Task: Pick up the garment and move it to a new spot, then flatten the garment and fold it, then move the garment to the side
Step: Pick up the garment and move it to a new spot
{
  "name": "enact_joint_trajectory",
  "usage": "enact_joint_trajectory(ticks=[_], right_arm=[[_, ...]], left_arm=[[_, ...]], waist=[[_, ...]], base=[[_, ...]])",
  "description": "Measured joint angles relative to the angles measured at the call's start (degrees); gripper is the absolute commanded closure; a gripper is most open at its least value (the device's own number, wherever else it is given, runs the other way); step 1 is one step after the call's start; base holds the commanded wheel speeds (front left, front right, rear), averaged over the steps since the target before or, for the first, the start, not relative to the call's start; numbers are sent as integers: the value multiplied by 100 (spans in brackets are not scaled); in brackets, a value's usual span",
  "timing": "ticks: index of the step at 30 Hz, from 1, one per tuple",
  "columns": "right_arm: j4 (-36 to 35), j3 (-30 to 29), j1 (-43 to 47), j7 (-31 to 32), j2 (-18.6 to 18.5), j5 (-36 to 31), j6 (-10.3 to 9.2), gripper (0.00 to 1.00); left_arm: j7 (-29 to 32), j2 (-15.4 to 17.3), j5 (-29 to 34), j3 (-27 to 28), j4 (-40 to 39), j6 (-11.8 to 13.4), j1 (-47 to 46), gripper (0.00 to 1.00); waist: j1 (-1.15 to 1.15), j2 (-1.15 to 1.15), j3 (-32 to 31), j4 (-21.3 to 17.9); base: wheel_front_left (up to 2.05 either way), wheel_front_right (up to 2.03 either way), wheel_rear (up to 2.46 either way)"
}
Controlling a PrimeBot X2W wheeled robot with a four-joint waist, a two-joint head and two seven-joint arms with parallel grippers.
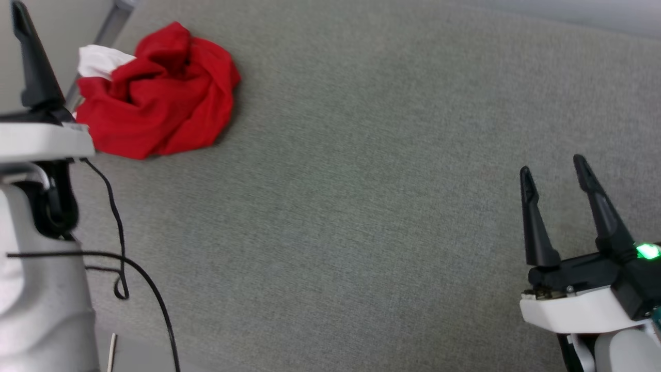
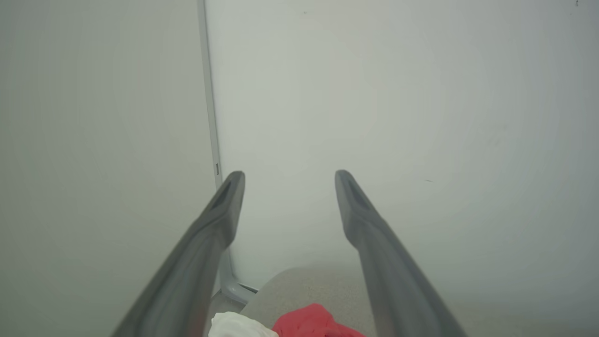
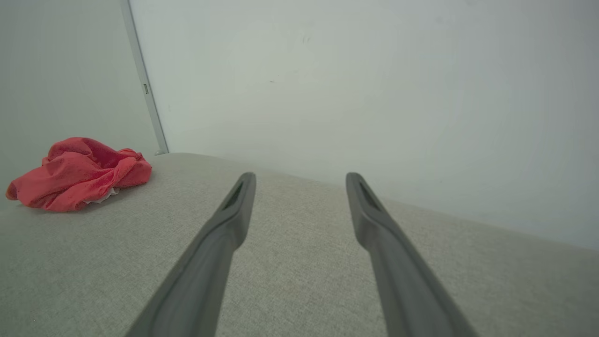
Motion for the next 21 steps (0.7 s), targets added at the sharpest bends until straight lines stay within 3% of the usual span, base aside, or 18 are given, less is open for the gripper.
enact_joint_trajectory(ticks=[7,11,21], right_arm=[[-352,-119,-207,-1,-2,-215,0,0],[-493,-175,-228,0,-10,-258,0,0],[-676,-212,-347,0,-40,-332,0,0]], left_arm=[[112,660,-495,-63,1171,-68,-1085,0],[765,1091,-1141,-464,1839,-81,-1582,0],[3918,1978,-3316,-1704,2643,-87,-2059,0]], waist=[[1,0,653,-222],[1,0,948,-299],[0,0,1402,-399]], base=[[0,0,0],[0,0,0],[0,0,0]])
